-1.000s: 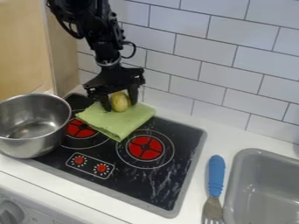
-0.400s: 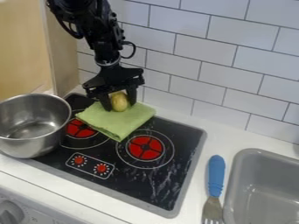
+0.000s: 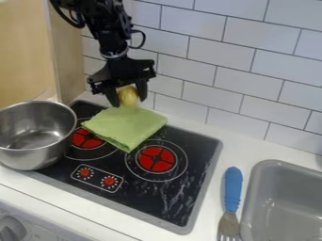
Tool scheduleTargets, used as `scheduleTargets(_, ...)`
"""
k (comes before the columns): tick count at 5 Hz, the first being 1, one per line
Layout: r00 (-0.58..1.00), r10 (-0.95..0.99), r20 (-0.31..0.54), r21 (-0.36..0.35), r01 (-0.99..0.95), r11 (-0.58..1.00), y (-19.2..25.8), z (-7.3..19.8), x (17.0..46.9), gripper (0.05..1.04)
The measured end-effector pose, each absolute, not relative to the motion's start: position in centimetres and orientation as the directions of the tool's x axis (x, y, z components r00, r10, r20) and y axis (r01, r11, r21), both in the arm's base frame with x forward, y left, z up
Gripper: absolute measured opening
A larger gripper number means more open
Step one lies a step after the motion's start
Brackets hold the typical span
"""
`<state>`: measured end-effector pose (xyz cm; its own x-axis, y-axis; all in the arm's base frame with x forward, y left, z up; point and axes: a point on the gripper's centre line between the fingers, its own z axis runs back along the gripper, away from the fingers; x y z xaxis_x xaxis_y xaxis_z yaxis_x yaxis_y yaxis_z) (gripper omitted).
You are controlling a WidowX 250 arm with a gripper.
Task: Moved the yellow object to the right side of the right burner
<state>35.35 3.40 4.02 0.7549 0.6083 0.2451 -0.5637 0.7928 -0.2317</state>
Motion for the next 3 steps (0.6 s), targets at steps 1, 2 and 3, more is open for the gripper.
scheduleTargets(1,0.785,0.572,0.24,-0.245,-0.521,0.818,1.4,4.3,34.4,0.625)
scheduleTargets(2,0.81,0.521,0.27,-0.251,-0.464,0.85,-0.3,5.6,33.7,0.625)
scheduleTargets(3,0.835,0.489,0.251,-0.256,-0.43,0.866,-1.6,5.3,32.8,0.625)
